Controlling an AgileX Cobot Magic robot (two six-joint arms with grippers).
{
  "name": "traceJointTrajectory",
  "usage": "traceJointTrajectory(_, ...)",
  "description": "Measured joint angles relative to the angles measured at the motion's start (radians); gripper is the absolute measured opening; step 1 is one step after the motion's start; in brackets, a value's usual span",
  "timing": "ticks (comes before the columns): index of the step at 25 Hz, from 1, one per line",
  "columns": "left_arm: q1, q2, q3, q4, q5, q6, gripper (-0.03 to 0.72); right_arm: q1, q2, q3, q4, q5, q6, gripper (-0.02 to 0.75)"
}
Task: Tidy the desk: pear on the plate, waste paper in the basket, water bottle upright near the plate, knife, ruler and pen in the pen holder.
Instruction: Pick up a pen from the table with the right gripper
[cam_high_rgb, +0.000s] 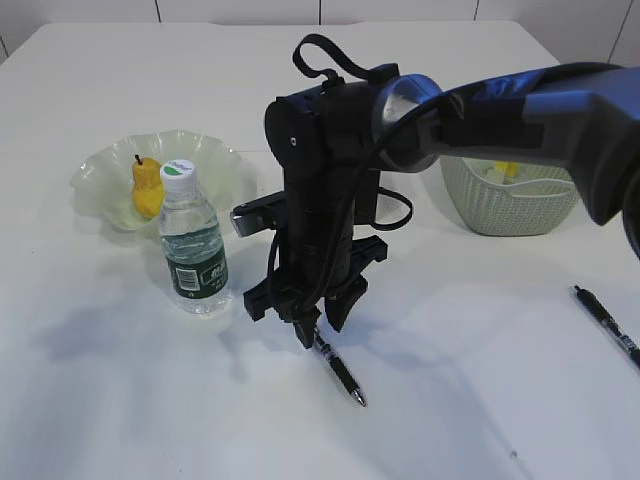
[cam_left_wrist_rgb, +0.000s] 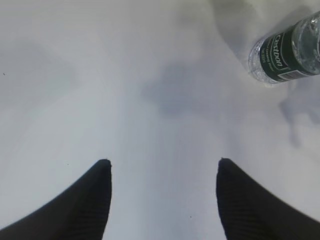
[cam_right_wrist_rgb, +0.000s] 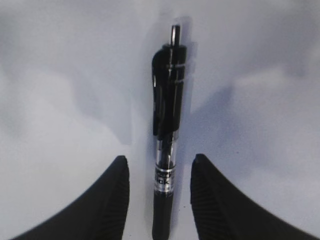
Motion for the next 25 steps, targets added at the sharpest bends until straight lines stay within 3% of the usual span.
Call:
traceJointTrajectory(22,0.0,0.0,0.0,0.0,0.0,0.0,0.466,0.0,0.052,0.0,0.006,-0.033,0.0,0.307)
traceJointTrajectory(25,0.0,0.0,0.0,0.0,0.0,0.0,0.466,0.0,0.053,0.0,0.008,-0.031,0.0,0.266)
